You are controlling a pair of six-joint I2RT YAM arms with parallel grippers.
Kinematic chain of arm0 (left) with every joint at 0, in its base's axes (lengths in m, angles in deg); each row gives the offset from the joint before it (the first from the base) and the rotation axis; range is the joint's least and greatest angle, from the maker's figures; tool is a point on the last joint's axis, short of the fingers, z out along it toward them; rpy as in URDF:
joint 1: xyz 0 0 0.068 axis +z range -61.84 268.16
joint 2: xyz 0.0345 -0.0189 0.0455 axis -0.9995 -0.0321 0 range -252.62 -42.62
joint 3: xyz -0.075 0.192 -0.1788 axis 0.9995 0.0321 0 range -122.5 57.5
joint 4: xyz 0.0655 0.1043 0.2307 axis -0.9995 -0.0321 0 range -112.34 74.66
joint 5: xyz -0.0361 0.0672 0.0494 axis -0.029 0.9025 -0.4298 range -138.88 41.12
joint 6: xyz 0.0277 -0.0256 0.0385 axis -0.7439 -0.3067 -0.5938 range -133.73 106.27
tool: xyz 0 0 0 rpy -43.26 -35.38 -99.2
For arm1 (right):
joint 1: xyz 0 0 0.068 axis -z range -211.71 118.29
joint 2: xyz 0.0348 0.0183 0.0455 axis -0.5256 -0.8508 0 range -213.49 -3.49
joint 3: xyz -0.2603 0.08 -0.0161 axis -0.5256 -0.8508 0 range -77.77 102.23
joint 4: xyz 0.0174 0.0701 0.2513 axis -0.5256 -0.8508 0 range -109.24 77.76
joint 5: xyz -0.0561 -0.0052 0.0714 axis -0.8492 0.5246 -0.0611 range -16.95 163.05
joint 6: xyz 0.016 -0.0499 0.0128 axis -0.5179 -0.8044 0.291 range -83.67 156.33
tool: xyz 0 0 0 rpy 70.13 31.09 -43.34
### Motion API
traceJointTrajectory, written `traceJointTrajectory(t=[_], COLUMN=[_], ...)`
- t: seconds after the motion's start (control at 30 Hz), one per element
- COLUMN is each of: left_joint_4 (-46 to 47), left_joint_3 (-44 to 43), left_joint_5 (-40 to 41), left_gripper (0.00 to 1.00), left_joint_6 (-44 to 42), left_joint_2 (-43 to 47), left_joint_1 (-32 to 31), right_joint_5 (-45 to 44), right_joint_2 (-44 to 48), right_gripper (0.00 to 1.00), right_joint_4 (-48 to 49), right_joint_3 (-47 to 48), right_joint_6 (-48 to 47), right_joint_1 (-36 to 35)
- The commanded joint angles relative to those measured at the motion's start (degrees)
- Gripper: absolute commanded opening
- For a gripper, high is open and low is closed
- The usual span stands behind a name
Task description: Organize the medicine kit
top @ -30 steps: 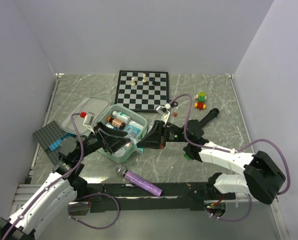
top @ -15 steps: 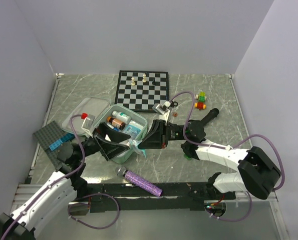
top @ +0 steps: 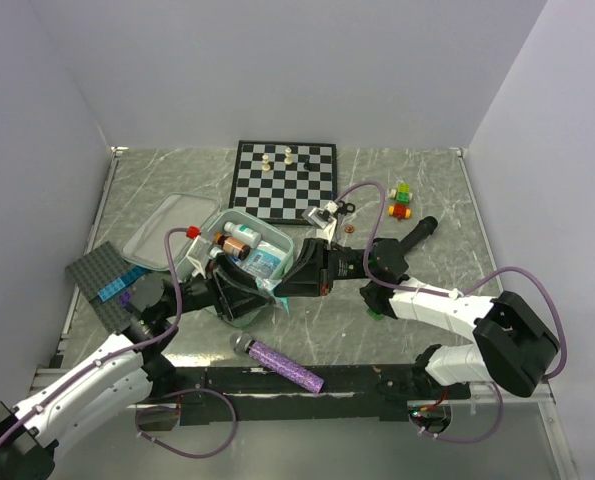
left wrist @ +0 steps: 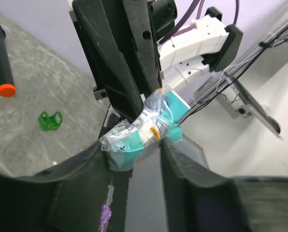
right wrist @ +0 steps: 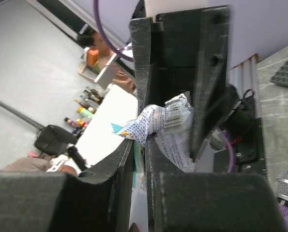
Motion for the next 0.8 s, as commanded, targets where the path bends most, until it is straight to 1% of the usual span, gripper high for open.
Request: traceJointTrajectory(t=[0.0,0.13,0.17,0.2,0.23,0.37,0.43,0.47,0.53,0.57,0.6,0.67,0.73,0.77], left_joint_4=[-3.82,-5.50,-5.59,-5.76,-6.20,-8.66,-10.32,-11.29,-14.01,-16.90,-20.06,-28.57,-37.88,-41.32], left_joint_3=[-3.56,-3.48,-3.21,-3.04,-2.86,-2.95,-3.12,-3.38,-3.91,-4.52,-5.57,-8.21,-10.58,-11.64], left_joint_5=[4.15,6.26,6.79,6.96,7.49,9.25,10.13,10.48,11.62,12.93,14.94,20.64,26.89,30.31], left_gripper=[0.40,0.30,0.26,0.23,0.20,0.01,0.01,0.01,0.01,0.01,0.01,0.01,0.01,0.01], left_joint_6=[-4.51,-5.31,-5.31,-5.31,-5.49,-6.54,-6.98,-7.24,-7.95,-8.47,-9.17,-10.58,-11.11,-10.76], left_joint_2=[-0.11,0.59,1.03,1.38,1.73,3.22,3.93,4.37,4.98,5.25,5.51,5.34,4.55,3.94], left_joint_1=[-0.28,-0.28,-0.28,-0.28,-0.28,-0.36,-0.36,-0.36,-0.36,-0.28,-0.36,-0.28,-0.28,-0.28], right_joint_5=[-0.69,-0.95,-0.87,-0.87,-0.95,-1.74,-2.53,-2.80,-4.72,-6.73,-10.06,-18.40,-27.01,-30.88], right_joint_2=[1.18,1.44,1.62,1.79,2.14,5.13,6.80,7.76,9.78,11.19,12.59,15.14,16.82,17.35], right_gripper=[0.11,0.11,0.12,0.15,0.20,0.50,0.60,0.63,0.69,0.72,0.75,0.79,0.80,0.80], right_joint_4=[0.13,0.30,0.30,-0.13,-0.75,-7.67,-12.85,-15.75,-23.91,-30.22,-38.90,-53.06,-65.03,-69.26], right_joint_3=[1.42,0.19,-0.07,-0.16,-0.34,0.10,0.89,1.41,2.82,3.96,5.45,8.52,10.90,11.61], right_joint_6=[-2.97,-2.89,-2.98,-3.24,-3.68,-7.36,-10.26,-11.84,-16.57,-19.39,-23.59,-30.45,-34.78,-36.36], right_joint_1=[0.13,0.13,0.13,0.22,0.13,0.13,0.22,0.22,0.30,0.39,0.39,0.39,0.48,0.48])
